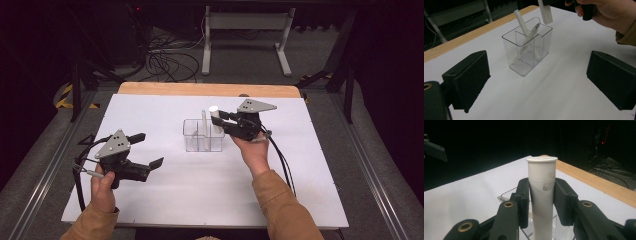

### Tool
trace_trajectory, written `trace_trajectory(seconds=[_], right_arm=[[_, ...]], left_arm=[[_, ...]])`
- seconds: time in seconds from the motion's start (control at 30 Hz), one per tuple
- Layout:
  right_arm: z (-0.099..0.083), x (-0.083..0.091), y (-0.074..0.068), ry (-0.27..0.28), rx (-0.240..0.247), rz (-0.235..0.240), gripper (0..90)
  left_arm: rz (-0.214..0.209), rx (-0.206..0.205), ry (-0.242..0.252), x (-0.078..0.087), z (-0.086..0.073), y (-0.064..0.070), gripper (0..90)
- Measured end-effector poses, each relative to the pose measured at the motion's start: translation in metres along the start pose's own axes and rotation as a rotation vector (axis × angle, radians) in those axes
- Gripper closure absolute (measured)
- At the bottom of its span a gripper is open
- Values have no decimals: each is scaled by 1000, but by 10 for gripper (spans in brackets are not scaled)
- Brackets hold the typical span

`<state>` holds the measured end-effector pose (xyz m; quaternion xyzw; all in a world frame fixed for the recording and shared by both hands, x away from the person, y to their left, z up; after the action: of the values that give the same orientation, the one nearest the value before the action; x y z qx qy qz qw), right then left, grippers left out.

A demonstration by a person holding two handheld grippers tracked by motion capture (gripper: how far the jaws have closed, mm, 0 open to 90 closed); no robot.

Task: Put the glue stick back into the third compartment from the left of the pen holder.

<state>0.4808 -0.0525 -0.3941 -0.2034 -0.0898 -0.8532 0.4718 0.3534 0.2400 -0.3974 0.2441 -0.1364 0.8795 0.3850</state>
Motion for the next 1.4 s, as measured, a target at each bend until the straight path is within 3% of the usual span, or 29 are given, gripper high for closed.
trace_trajectory(seconds=[0.23, 0.73, 0.8, 0.97, 1.2, 1.4], right_arm=[[-4, -5, 5, -12, -17, -12, 671], [-18, -17, 10, -99, -47, -6, 655], [-19, -19, 10, -99, -73, 40, 528], [-18, -12, 12, -86, -115, 44, 375], [-15, -2, 9, -94, -75, 14, 274], [-8, 11, 4, -64, -43, 3, 184]], left_arm=[[1, -1, 1, 0, 0, 0, 52], [-5, -5, -1, -2, 1, 0, 52], [-3, -4, 0, -2, 1, 0, 53], [-3, -5, 1, -2, 1, 0, 52], [0, 0, -1, -2, 0, -1, 52], [4, 3, 4, -1, -2, -2, 52]])
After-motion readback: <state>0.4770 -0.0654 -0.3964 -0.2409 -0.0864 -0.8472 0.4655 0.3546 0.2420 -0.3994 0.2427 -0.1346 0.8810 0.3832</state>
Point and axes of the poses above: each handheld gripper's, and its own axes: x roughly backward along the jaws, z roughly out of its top, y roughly to its right, the point moved 4 cm from there along -x, roughly forward along the jaws, and after that the axes turned 9 degrees about -y, right-handed, at the moved point
